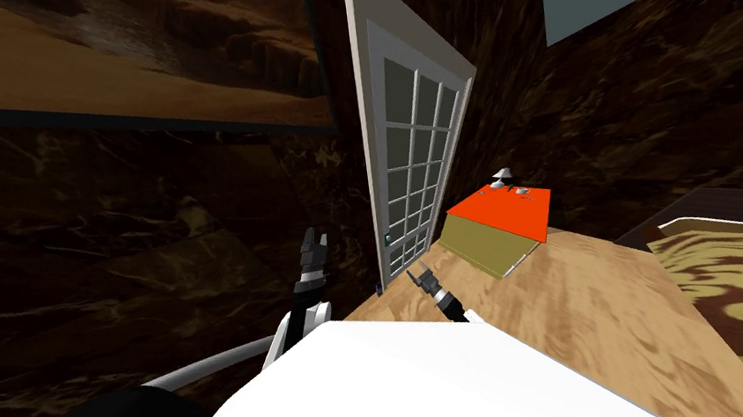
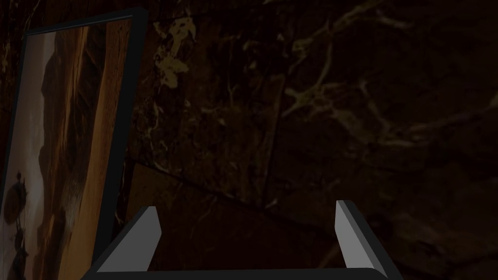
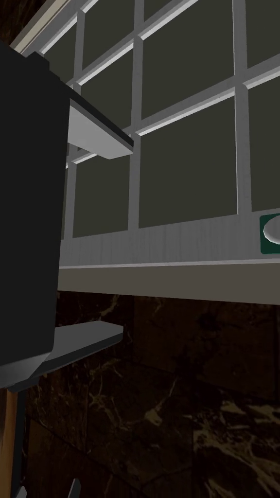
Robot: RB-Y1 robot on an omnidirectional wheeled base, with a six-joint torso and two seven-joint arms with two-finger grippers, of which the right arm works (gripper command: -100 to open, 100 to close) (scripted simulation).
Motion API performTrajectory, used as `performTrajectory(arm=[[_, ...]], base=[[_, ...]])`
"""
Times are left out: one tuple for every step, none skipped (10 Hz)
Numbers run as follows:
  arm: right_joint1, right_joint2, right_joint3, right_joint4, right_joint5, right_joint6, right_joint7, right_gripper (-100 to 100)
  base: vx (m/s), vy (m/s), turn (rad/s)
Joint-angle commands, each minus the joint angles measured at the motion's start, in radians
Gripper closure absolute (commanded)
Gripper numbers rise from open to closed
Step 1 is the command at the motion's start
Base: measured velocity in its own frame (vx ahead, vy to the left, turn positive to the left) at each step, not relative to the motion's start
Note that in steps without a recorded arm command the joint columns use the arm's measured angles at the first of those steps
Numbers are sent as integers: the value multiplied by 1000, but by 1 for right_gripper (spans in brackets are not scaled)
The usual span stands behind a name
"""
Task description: Pull the door open
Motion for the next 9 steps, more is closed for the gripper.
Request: performTrajectory(arm=[[-10,-3,2,33,17,-15,21,-100],[-15,-5,3,52,26,-23,32,-100],[-20,-6,4,67,33,-29,40,-100],[-24,-8,5,81,41,-35,48,-100],[-29,-9,6,96,48,-41,57,-100],[-32,-10,6,105,52,-45,62,-100],[-35,-11,7,116,57,-50,68,-100],[-37,-11,7,123,61,-53,73,-100],[-35,-10,7,117,59,-50,70,-100]], base=[[142,32,-18],[159,52,-18],[175,40,-32],[192,37,-22],[207,33,-24],[183,43,-22],[183,25,-20],[160,-1,6],[28,-13,29]])
